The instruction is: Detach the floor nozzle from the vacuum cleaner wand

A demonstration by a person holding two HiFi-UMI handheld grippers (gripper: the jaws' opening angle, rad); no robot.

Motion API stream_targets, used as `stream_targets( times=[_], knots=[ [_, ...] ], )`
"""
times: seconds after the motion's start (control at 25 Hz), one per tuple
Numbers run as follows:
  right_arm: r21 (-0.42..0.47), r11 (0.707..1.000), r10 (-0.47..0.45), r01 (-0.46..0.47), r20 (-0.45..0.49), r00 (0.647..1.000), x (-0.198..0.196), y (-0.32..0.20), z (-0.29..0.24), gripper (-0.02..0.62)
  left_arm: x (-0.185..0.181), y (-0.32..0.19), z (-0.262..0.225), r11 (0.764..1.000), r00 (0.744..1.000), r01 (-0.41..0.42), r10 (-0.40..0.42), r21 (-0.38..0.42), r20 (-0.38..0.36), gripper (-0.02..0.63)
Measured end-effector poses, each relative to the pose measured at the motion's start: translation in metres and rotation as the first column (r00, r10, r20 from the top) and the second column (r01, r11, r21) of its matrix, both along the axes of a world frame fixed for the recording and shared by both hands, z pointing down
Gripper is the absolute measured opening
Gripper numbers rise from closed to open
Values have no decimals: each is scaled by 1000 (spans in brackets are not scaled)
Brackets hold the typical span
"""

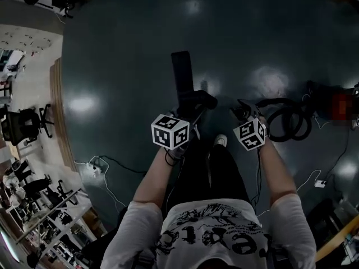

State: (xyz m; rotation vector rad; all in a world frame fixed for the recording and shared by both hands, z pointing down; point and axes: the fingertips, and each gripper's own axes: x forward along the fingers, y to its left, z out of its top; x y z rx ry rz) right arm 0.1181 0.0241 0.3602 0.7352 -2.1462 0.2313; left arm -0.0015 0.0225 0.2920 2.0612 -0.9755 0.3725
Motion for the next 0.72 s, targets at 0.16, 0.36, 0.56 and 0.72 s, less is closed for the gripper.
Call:
stream_targets(
  times=[0.16, 0.36, 0.56, 0.72],
  knots=[
    [-32, 999, 8, -9, -48, 999, -18, -23, 63, 167, -39, -20, 82, 993, 999, 32, -35, -117, -26, 141],
    [-27, 999, 31, -34, -99, 995, -7, -63, 156, 167, -45, -64, 185, 987, 999, 8, -15, -158, -42, 141],
    [0, 999, 45, -45, -108, 993, -32, -79, 232, 167, -59, -74, 288, 980, 995, -87, 76, -178, -71, 141],
    [77, 996, -40, 46, -73, 997, -77, -101, 290, 167, -77, -99, 371, 982, 992, -123, 119, -142, -36, 141]
  ],
)
